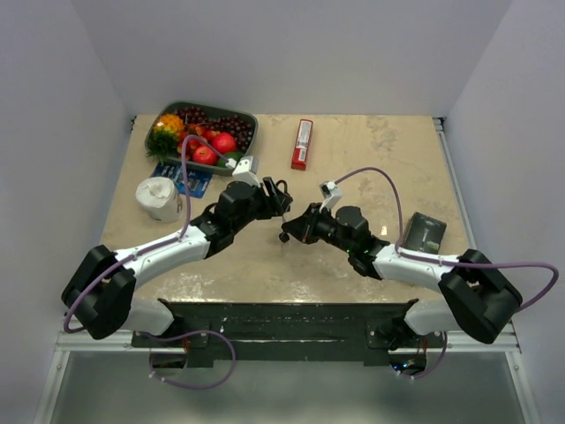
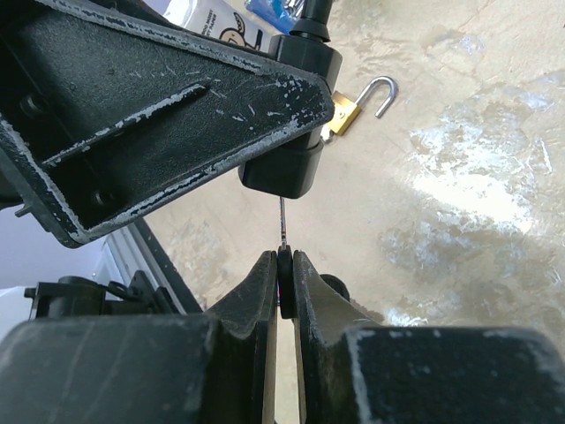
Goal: Unlock with the key
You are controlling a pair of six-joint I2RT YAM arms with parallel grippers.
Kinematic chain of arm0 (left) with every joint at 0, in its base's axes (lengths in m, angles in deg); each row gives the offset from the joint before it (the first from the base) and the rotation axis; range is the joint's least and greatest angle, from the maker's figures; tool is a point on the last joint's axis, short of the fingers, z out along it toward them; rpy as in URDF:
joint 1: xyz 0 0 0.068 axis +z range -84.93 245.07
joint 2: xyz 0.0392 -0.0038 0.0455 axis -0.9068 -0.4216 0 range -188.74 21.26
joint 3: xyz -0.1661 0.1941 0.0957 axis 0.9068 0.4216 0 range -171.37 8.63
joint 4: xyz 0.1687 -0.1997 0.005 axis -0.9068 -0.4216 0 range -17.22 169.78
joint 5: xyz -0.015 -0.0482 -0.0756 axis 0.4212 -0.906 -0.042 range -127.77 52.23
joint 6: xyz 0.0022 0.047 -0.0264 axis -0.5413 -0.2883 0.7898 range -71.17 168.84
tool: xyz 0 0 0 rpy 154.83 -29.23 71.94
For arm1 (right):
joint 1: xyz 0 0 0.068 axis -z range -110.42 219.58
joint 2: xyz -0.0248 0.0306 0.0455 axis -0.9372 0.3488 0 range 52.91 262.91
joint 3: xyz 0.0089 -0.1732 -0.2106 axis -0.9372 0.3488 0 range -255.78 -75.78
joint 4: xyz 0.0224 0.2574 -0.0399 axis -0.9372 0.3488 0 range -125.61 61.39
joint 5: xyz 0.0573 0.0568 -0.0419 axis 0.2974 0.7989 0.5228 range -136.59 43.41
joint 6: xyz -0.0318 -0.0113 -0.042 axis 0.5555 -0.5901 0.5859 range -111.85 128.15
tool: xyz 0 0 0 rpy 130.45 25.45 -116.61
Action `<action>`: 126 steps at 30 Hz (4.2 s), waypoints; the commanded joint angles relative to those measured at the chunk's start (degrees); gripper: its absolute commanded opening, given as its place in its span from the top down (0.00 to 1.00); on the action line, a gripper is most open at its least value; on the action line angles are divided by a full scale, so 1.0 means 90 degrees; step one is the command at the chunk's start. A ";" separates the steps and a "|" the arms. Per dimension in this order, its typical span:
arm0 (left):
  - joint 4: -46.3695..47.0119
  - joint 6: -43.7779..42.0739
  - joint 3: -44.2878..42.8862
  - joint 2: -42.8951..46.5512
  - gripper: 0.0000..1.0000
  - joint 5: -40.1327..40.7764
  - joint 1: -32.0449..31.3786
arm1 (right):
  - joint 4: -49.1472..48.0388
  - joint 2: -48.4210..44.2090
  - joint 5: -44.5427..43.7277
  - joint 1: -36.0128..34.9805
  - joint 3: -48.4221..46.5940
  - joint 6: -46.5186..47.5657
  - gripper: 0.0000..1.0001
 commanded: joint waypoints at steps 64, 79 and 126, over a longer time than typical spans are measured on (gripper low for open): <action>0.1300 -0.0153 0.0104 0.0531 1.00 -0.1195 -0.0704 | -0.1770 -0.0093 -0.1025 0.0618 -0.0439 -0.0363 1.00; 0.1877 -0.0222 -0.0071 0.0551 1.00 -0.2260 -0.0704 | -0.2219 -0.0474 0.0216 0.1370 -0.0234 -0.0998 1.00; -0.0144 -0.3033 -0.1137 0.0150 1.00 -0.6398 0.0350 | 0.2469 -0.3072 0.2801 0.1625 -0.1668 0.1902 0.25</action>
